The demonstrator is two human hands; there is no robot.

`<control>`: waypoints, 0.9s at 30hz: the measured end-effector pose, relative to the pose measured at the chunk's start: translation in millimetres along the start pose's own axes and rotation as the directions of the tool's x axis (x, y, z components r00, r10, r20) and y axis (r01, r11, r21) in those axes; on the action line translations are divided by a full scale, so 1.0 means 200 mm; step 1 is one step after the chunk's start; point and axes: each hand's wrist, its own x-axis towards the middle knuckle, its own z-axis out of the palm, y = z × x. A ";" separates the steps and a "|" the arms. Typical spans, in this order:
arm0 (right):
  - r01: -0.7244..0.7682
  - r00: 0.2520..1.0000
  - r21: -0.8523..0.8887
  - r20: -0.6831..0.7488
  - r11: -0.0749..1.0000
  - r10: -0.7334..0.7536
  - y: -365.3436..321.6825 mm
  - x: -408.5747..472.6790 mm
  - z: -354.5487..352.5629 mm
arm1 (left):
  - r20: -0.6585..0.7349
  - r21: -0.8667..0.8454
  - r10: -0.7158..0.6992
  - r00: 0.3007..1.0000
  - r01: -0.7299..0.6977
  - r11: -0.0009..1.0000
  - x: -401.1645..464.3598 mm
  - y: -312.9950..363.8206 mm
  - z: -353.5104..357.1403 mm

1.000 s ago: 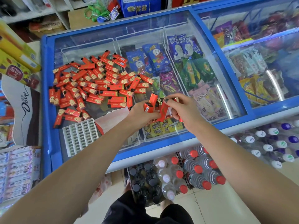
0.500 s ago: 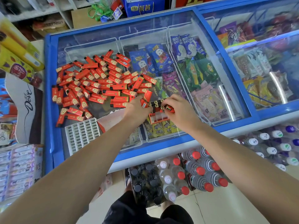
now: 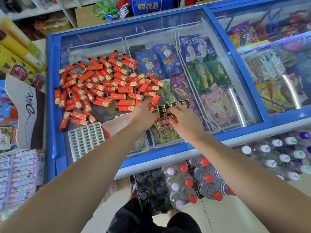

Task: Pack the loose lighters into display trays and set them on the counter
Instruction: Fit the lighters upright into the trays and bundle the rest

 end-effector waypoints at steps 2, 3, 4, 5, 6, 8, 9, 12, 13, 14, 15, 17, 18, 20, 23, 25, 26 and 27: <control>-0.002 1.000 0.002 -0.004 1.000 0.002 -0.01 0.00 0.00 | -0.001 -0.004 0.005 1.000 -0.005 1.000 -0.01 0.01 0.00; -0.009 1.000 0.018 -0.020 1.000 0.010 -0.01 0.00 0.00 | 0.001 -0.006 0.008 1.000 -0.008 1.000 -0.01 0.01 -0.01; -0.028 0.999 0.057 -0.037 0.998 0.031 -0.02 0.00 0.00 | 0.000 -0.004 0.010 1.000 -0.010 1.000 -0.01 0.01 -0.01; -0.063 0.996 0.119 -0.056 0.991 0.070 -0.03 0.00 0.00 | -0.004 0.001 0.014 1.000 -0.014 1.000 -0.02 0.02 -0.02; -0.113 0.989 0.192 -0.070 0.975 0.129 -0.03 0.00 0.00 | -0.011 0.010 0.019 1.000 -0.019 1.000 -0.03 0.03 -0.02; -0.239 0.959 0.353 -0.060 0.905 0.276 -0.04 0.00 -0.02 | -0.026 0.023 0.031 0.999 -0.030 0.999 -0.05 0.05 -0.02; -0.294 0.938 0.427 -0.043 0.855 0.344 -0.03 0.00 -0.02 | -0.033 0.021 0.037 0.999 -0.036 0.999 -0.06 0.06 -0.02; -0.378 0.893 0.558 0.007 0.739 0.451 -0.01 -0.01 -0.06 | -0.035 0.004 0.056 0.998 -0.056 0.998 -0.08 0.09 -0.03; -0.385 0.889 0.575 0.019 0.722 0.458 0.00 -0.01 -0.08 | -0.030 -0.004 0.061 0.998 -0.061 0.998 -0.08 0.10 -0.03; -0.388 0.885 0.599 0.031 0.700 0.464 0.01 -0.02 -0.08 | -0.022 -0.007 0.064 0.998 -0.064 0.998 -0.09 0.11 -0.02; -0.393 0.880 0.635 0.050 0.665 0.472 0.02 -0.02 -0.09 | -0.017 -0.008 0.064 0.998 -0.064 0.998 -0.10 0.12 -0.01; -0.413 0.863 0.703 0.099 0.579 0.496 0.05 -0.03 -0.08 | -0.014 0.004 0.060 0.998 -0.060 0.998 -0.10 0.13 0.00; -0.421 0.857 0.721 0.117 0.551 0.502 0.06 -0.04 -0.08 | -0.014 0.015 0.056 0.998 -0.056 0.998 -0.11 0.14 0.01; -0.418 0.864 0.702 0.110 0.577 0.492 0.08 -0.06 -0.08 | -0.019 0.037 0.044 0.999 -0.043 0.998 -0.11 0.15 0.01; -0.346 0.910 0.581 0.016 0.737 0.415 0.08 -0.08 -0.10 | -0.013 0.056 0.031 0.999 -0.030 0.998 -0.11 0.15 0.01; -0.287 0.940 0.443 -0.041 0.849 0.340 0.09 -0.09 -0.10 | -0.011 0.049 0.024 1.000 -0.023 0.999 -0.10 0.15 0.01; -0.257 0.951 0.369 -0.066 0.893 0.301 0.10 -0.09 -0.09 | -0.013 0.042 0.021 1.000 -0.020 0.999 -0.10 0.14 0.01; -0.231 0.960 0.315 -0.080 0.921 0.269 0.10 -0.08 -0.09 | -0.014 0.035 0.019 1.000 -0.018 0.999 -0.10 0.14 0.01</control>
